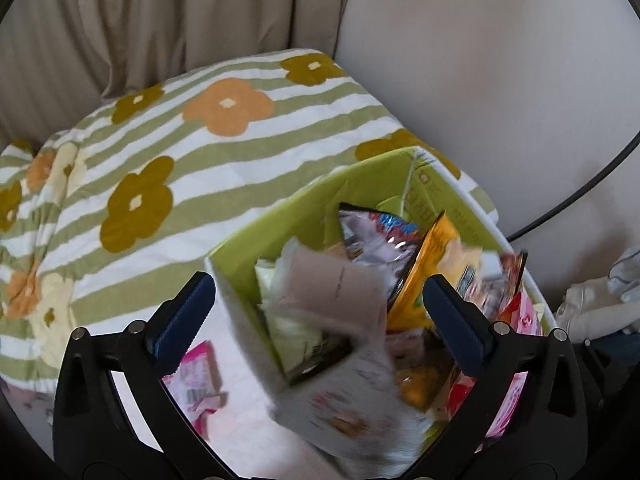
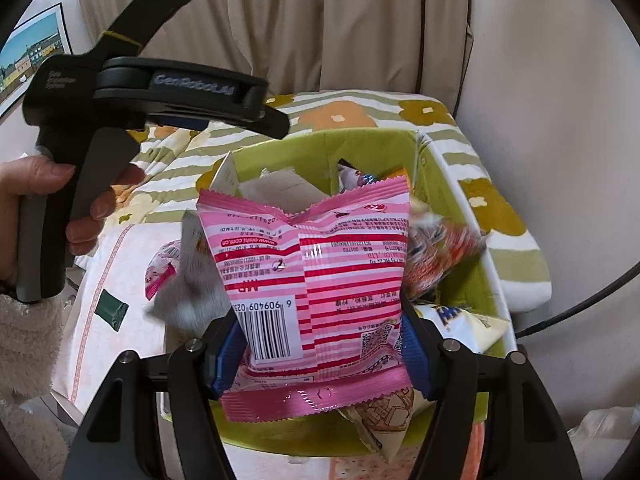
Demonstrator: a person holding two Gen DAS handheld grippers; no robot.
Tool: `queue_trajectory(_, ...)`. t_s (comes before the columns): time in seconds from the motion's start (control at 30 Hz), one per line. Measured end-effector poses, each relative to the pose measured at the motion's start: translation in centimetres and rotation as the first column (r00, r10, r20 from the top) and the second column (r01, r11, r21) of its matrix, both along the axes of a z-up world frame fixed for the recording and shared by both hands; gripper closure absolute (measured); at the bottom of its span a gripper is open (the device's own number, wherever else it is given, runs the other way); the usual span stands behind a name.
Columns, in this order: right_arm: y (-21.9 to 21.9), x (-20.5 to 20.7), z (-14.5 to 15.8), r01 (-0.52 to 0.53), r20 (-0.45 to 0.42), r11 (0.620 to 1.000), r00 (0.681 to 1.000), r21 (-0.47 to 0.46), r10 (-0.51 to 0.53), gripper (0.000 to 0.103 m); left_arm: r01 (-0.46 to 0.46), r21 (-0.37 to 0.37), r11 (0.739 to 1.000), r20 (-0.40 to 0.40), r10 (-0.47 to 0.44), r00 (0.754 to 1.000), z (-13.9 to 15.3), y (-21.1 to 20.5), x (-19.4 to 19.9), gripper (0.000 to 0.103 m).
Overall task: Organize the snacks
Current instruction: 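Carry both packets over the green box and open both tools to drop them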
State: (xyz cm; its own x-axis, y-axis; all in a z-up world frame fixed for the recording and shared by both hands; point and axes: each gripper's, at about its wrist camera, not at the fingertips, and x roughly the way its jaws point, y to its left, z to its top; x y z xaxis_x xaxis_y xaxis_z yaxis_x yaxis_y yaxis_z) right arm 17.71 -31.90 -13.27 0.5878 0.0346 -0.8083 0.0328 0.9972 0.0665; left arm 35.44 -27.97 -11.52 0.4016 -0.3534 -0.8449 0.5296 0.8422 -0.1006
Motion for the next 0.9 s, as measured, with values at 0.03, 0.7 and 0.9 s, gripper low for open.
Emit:
queue_trajectory(0.03, 0.1, 0.0, 0.0, -0.002, 0.002, 1.000, 1.000, -0.002, 0.002, 0.040, -0.010, -0.008, 1.000, -0.007, 0.010, 1.000, -0.1, 0.7, -0.2, 0.000)
queue_trajectory(0.7, -0.5, -1.0, 1.8, 0.048, 0.088, 0.998, 0.995, 0.043, -0.052, 0.008, -0.162, -0.046, 0.986, -0.036, 0.160, 0.986, 0.8, 9.3, -2.2, 0.000)
queue_trajectory(0.9, -0.4, -1.6, 3.5, 0.011, 0.124, 1.000, 0.992, 0.015, -0.013, 0.008, -0.216, -0.059, 0.975, 0.002, 0.217, 0.976, 2.4, 11.4, -4.6, 0.000)
